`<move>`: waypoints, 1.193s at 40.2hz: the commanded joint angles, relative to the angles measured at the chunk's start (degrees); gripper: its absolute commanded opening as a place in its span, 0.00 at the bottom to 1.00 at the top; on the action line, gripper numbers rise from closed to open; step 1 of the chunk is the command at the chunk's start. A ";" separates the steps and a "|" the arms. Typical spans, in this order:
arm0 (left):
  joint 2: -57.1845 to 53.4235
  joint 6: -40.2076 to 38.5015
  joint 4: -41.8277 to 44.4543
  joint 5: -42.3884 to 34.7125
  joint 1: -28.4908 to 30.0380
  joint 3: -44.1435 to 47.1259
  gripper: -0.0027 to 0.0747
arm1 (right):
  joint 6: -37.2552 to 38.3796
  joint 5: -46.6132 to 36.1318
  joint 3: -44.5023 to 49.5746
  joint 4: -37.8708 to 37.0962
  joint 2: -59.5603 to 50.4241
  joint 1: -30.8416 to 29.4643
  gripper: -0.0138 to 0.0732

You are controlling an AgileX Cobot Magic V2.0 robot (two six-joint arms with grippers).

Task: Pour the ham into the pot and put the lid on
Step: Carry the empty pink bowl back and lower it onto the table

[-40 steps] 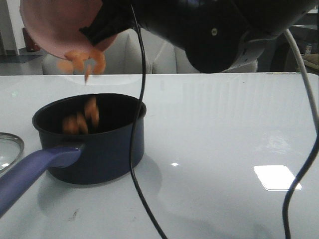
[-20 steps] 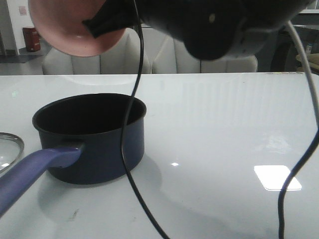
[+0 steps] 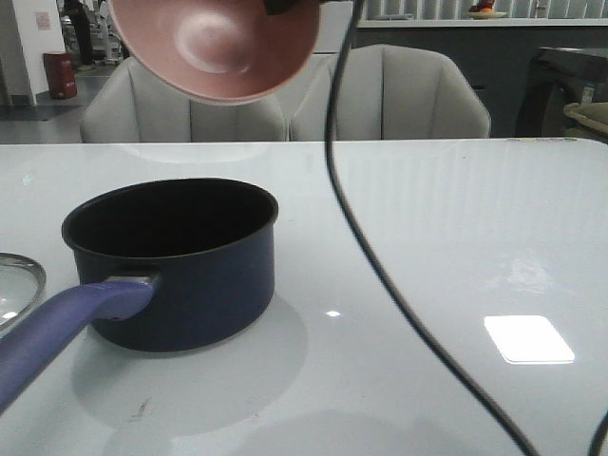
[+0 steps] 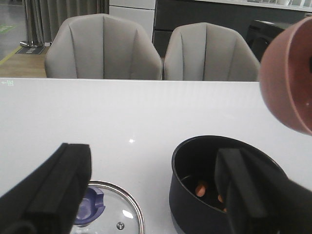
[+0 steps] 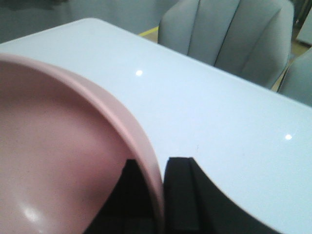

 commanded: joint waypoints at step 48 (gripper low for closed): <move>0.33 -0.11 -0.63 -4.58 -0.46 -1.70 0.78 | 36.36 40.52 -2.01 -32.80 6.86 -29.67 0.33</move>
